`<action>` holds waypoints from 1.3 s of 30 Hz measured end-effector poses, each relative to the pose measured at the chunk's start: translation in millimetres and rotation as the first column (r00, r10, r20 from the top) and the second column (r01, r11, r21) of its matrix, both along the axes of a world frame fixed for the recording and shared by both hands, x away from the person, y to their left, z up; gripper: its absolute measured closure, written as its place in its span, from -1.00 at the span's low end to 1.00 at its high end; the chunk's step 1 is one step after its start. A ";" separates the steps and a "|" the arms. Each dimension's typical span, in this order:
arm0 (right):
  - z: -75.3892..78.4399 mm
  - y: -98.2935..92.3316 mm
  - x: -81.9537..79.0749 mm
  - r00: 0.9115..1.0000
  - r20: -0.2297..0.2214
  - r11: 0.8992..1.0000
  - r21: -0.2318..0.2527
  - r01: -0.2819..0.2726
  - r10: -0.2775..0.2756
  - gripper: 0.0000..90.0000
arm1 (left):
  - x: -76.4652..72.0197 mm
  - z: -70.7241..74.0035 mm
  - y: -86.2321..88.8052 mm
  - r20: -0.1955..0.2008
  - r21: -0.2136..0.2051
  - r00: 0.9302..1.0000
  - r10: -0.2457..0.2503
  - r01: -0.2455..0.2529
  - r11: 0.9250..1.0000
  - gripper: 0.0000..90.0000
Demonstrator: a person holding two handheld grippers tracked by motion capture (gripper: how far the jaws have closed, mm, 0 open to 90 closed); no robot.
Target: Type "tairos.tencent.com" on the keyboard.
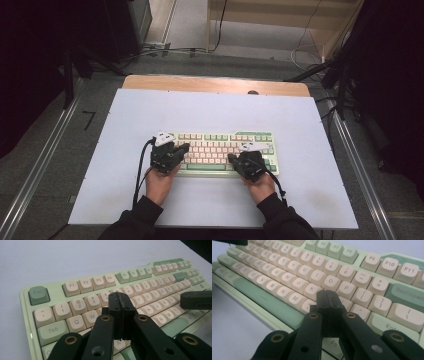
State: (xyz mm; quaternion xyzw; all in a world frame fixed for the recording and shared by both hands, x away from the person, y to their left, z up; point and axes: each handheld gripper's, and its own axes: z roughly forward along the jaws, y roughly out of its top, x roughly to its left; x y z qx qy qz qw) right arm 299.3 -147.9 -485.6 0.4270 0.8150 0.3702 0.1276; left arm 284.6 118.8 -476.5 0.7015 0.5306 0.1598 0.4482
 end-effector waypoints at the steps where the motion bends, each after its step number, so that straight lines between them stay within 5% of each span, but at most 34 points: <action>1: -1.0 1.0 0.3 1.000 -0.012 1.000 -0.007 -0.001 0.001 0.95 | 0.0 -0.2 -0.1 0.000 -0.001 1.000 0.001 -0.001 1.000 1.00; 12: 8.1 -1.4 -1.5 1.000 0.020 0.999 0.035 0.005 -0.005 0.95 | -0.2 -0.4 -0.2 0.000 0.002 1.000 -0.003 0.003 1.000 1.00; 39: 11.8 0.3 -2.8 0.999 0.037 0.999 0.050 -0.001 -0.001 0.95 | -6.0 0.6 -2.4 -0.013 0.002 0.999 -0.033 0.034 0.999 1.00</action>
